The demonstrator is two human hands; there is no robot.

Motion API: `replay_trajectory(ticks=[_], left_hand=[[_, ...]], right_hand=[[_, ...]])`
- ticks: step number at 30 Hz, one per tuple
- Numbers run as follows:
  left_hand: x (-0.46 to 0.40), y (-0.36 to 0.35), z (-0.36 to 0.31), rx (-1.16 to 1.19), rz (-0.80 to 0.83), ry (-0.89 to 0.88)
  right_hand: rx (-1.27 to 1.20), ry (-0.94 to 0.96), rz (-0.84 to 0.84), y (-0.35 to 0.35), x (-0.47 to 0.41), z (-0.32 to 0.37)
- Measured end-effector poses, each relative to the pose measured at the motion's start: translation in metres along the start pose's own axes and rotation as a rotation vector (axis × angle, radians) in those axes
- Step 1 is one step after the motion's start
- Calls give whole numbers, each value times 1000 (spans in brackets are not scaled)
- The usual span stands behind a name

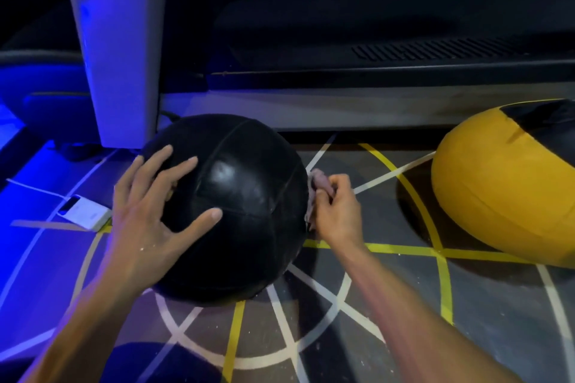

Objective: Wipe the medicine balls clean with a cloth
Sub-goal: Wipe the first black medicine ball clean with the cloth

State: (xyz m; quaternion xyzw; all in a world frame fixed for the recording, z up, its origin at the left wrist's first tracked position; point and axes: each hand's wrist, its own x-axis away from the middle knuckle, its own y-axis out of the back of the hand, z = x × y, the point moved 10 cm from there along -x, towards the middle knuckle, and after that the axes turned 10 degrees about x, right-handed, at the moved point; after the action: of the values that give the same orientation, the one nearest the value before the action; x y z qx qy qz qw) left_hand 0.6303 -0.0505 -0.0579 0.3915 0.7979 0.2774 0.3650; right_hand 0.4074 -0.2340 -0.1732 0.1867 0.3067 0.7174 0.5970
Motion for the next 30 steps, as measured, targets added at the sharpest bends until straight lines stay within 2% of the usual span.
replay_trajectory(ticks=[1,2,5,7,8,10,13,15,17,18,21,23,26,28,30], left_hand=[[4,3,3,25,-9,15],[6,5,7,44,-12,33],[9,8,14,53,-13,53],[12,6,12,50,-14,21],[12,5,10,58,-20,9],[11,5,9,72,-30,8],[8,0,6,66,-13,18],[5,-2,5,63,-11,21],[2,-3,5,52,-18,20],[0,-3,7,45,-20,27],[-6,-4,12,35,-13,42],[-13,-5,13,46,-5,51],[-26,-7,17,47,22,63],[-35,-9,20,52,45,73],[-41,-8,22,59,53,74]], right_hand=[[-72,-51,2,-5,2,1],[-110,-13,-3,-4,15,18],[-154,411,91,-2,90,97],[-2,700,157,-11,125,127],[55,757,126,-10,121,130],[38,655,47,-6,86,118],[-157,287,-63,12,28,82],[-151,126,-84,16,13,66],[-133,183,-70,13,28,70],[-105,276,-46,7,46,75],[-57,553,141,-21,108,73],[1,621,222,-27,126,59],[-66,376,141,-9,91,18],[-132,111,70,6,51,-10],[-202,5,15,15,19,-10]])
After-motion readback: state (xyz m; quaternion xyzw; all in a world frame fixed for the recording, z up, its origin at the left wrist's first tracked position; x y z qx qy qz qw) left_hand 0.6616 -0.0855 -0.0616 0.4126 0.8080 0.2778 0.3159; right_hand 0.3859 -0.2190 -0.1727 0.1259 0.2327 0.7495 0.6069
